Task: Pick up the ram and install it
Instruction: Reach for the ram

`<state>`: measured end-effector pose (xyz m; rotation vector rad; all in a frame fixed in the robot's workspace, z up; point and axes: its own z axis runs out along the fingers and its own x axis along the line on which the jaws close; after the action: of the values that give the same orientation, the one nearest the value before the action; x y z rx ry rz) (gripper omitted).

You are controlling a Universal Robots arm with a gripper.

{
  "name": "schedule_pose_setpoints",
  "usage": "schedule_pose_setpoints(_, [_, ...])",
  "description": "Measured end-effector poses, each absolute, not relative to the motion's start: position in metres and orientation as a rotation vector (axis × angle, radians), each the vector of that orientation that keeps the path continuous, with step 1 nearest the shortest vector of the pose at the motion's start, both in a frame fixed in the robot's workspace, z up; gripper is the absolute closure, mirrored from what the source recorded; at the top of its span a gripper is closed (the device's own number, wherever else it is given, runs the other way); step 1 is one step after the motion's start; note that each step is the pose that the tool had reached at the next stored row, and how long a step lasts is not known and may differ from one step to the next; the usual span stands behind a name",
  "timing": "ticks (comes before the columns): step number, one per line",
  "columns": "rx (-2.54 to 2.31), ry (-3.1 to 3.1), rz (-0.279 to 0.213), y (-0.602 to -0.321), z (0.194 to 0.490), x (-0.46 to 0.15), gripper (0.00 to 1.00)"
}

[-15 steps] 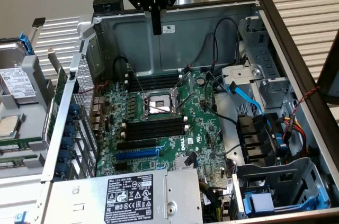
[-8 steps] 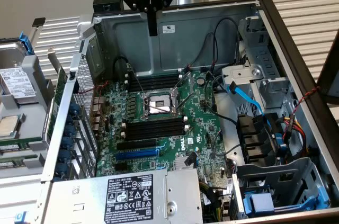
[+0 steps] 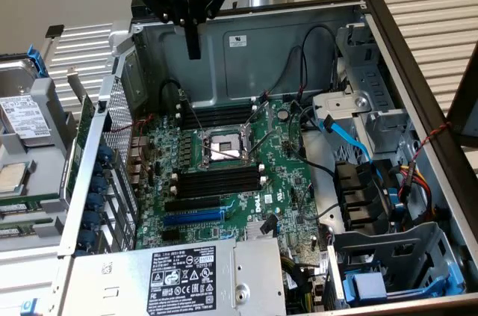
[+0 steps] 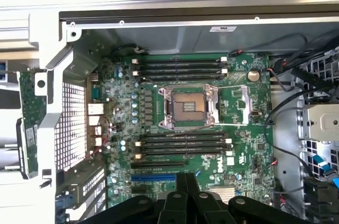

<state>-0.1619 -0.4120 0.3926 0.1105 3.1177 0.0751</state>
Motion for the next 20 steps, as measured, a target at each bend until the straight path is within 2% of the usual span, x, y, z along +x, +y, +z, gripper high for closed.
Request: schedule_pose_setpoints(20, [0.110, 3.116, 0.076, -0.440, 0.393, -0.231, 0.89])
